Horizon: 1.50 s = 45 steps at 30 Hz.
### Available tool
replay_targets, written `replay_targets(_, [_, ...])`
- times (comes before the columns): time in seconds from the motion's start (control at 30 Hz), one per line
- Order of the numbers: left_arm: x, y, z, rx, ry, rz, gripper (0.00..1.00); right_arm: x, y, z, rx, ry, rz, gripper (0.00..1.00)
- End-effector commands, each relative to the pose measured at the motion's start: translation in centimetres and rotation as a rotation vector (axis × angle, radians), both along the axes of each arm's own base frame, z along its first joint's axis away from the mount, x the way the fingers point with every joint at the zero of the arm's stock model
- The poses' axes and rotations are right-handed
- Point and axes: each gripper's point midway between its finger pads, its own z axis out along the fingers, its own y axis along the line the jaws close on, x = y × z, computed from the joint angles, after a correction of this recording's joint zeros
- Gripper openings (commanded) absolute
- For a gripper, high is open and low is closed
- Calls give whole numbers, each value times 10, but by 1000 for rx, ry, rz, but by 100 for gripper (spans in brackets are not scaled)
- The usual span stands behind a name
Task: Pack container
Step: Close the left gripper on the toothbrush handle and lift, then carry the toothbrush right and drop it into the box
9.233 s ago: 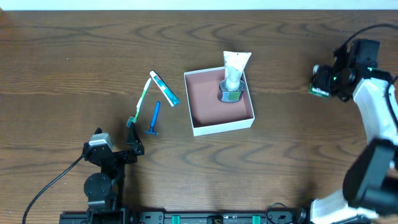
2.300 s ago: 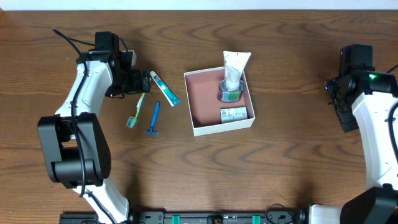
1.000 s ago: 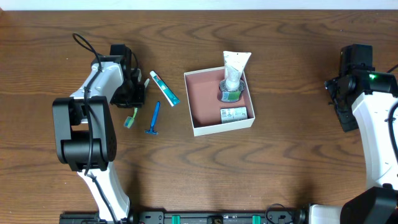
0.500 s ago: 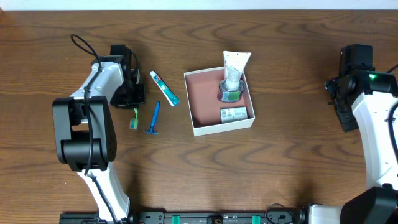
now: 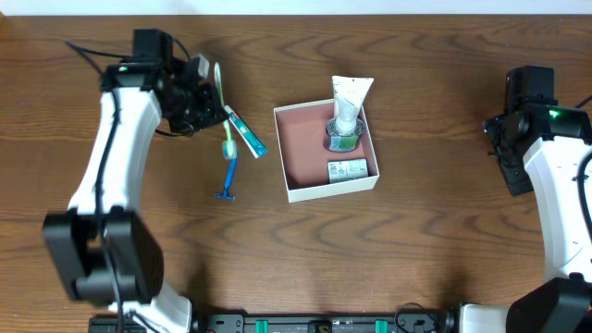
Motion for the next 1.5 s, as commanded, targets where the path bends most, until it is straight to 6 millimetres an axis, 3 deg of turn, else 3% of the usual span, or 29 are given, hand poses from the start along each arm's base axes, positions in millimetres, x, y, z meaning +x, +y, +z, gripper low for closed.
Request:
replay_targets(0.0, [-9, -34, 46, -178, -49, -23, 6, 0, -4, 1, -15, 5, -1, 99])
replay_targets(0.1, [-16, -52, 59, -192, -62, -42, 6, 0, -4, 1, -15, 5, -1, 99])
replay_targets(0.2, [-22, -80, 58, -207, -46, -85, 6, 0, -4, 1, -15, 5, -1, 99])
replay_targets(0.43, [-21, -137, 35, -168, -22, -125, 6, 0, -4, 1, -15, 5, -1, 99])
replay_targets(0.67, [-28, -160, 3, -163, 90, -128, 6, 0, -4, 1, -15, 5, -1, 99])
replay_targets(0.83, [-27, -164, -7, -163, 122, -113, 7, 0, -4, 1, -15, 5, -1, 99])
replay_targets(0.87, [-26, -164, -7, -164, 122, -112, 15, 0, -4, 1, -15, 5, -1, 99])
replay_targets(0.9, [-26, -164, -7, -164, 122, -112, 31, 0, -4, 1, -15, 5, -1, 99])
replay_targets(1.0, [-27, -164, -7, -164, 123, -112, 50, 0, -4, 1, -15, 5, -1, 99])
replay_targets(1.27, [-22, -159, -4, -178, 116, -100, 52, 0, -4, 1, -15, 5, -1, 99])
replay_targets(1.47, [-7, -126, 18, -206, 52, -46, 52, 0, -4, 1, -15, 5, -1, 99])
